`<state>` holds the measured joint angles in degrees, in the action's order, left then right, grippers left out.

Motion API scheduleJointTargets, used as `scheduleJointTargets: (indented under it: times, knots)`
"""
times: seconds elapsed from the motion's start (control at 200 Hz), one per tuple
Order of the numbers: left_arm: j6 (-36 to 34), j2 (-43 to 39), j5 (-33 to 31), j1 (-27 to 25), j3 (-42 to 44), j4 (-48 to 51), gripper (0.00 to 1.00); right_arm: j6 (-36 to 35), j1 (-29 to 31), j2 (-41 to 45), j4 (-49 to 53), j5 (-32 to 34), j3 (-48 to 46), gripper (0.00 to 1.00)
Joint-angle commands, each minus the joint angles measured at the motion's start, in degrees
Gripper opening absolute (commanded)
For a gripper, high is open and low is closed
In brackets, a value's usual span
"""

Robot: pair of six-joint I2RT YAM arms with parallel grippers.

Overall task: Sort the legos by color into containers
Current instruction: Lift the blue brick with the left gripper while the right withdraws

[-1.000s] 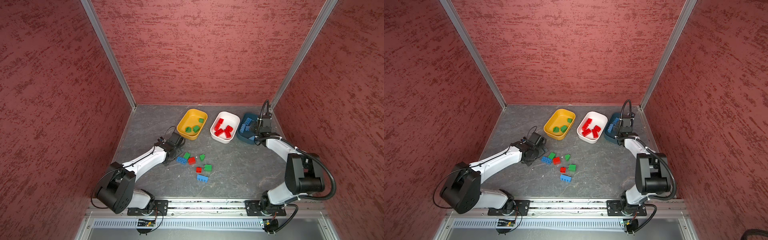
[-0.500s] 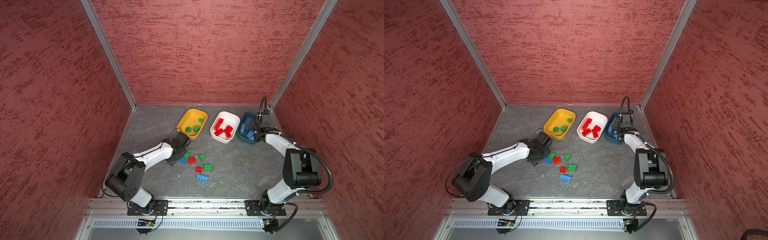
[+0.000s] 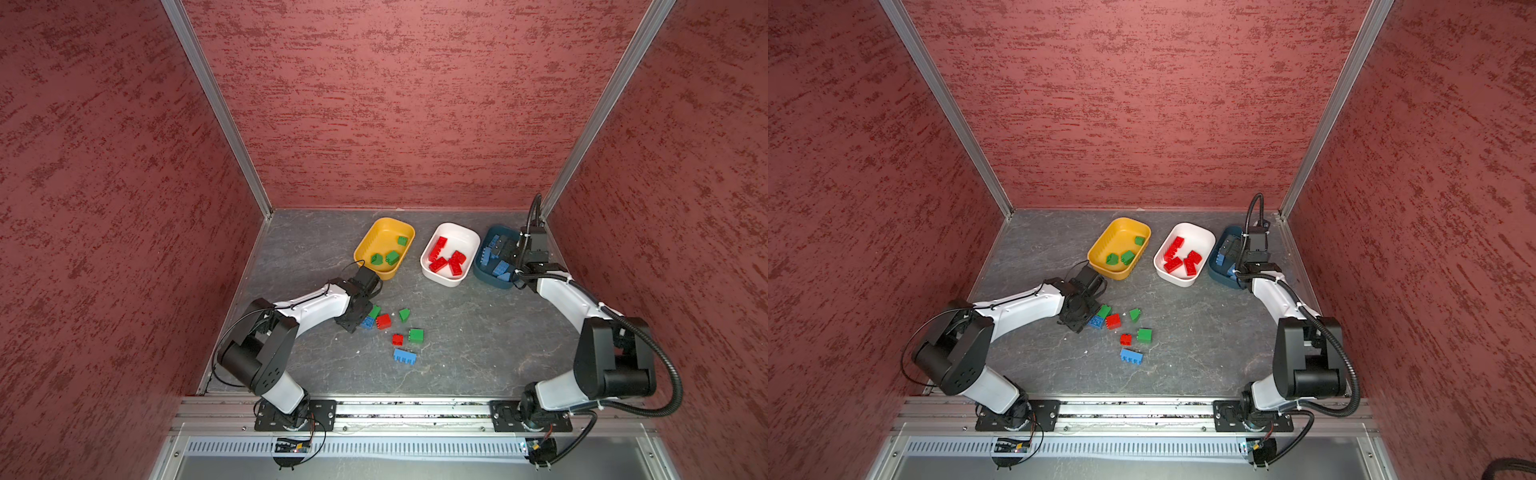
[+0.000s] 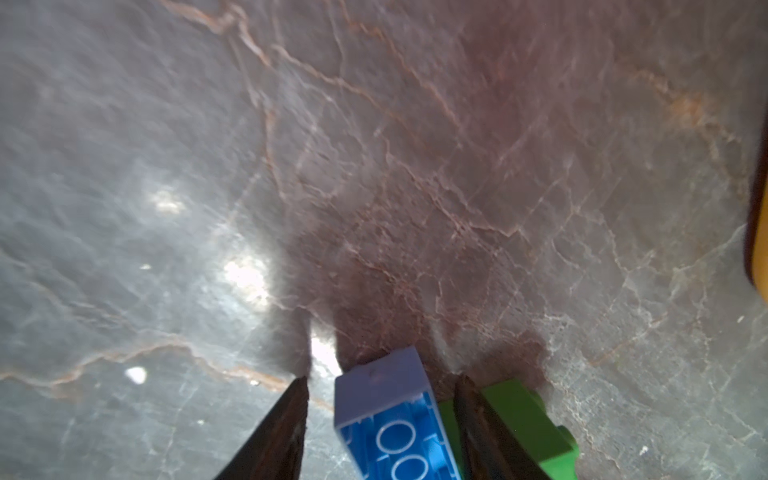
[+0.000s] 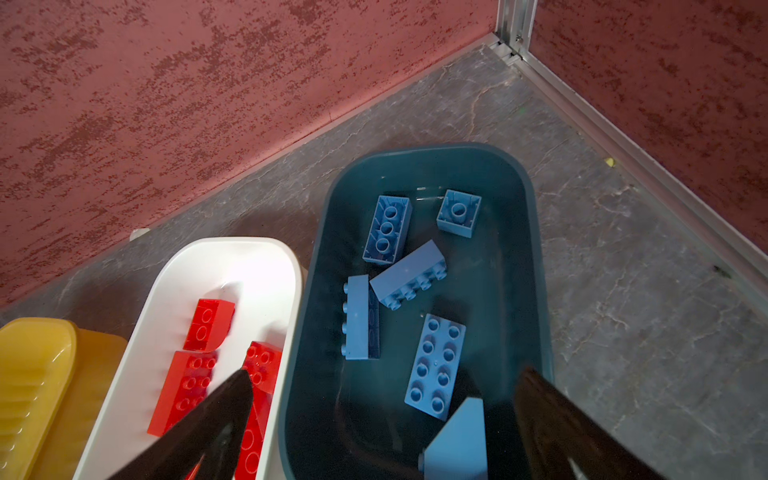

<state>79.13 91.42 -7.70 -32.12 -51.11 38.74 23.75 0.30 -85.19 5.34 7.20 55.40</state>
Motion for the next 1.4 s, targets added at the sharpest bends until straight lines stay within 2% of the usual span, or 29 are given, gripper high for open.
scheduleJointTargets:
  times: [0.0,0.215,0.361,0.526,0.656,0.771,0.852,0.922,1.017,1.227,1.393]
  knots:
    - [1.2,1.4,1.83,-0.27,0.53,-1.69,0.54,0.28,0.4,1.6,-2.36,-0.09,-0.97,0.99]
    - [0.58,2.71,2.27,-0.34,0.04,-2.01,0.43,0.07,0.67,4.74,-2.0,1.42,-1.53,0.99]
    - [-0.19,2.15,2.86,-0.44,1.55,-6.01,0.37,-0.17,0.94,5.87,-2.34,0.36,-2.08,0.99]
    - [-1.04,0.03,2.19,-0.31,3.47,-8.79,0.26,2.02,1.37,7.49,-3.17,3.73,-2.72,0.99]
    - [-2.07,-4.04,-0.57,0.11,4.46,-9.48,0.23,3.52,1.77,8.86,-6.15,2.18,-3.78,0.98]
    - [-4.6,-8.25,-3.64,0.33,4.23,-9.87,0.22,1.33,5.59,10.17,-8.72,6.41,-4.19,0.98]
    - [-6.43,-10.39,-5.95,0.71,2.62,-8.66,0.21,0.4,7.82,10.18,-10.41,5.8,-4.19,0.98]
    - [-7.95,-11.5,-6.56,1.25,1.08,-9.21,0.22,1.52,9.35,9.44,-11.18,3.03,-3.75,0.99]
    - [-11.15,-11.55,-4.22,2.66,-1.29,-13.04,0.22,1.9,12.02,7.35,-12.25,-2.71,-2.35,0.99]
    - [-20.21,-6.57,1.84,3.04,-12.07,-19.39,0.21,-10.19,20.03,1.06,-8.93,-18.1,4.73,0.99]
    - [-24.01,-1.53,7.34,2.99,-19.12,-23.21,0.21,-10.4,24.2,-4.03,-8.45,-28.65,8.74,0.98]
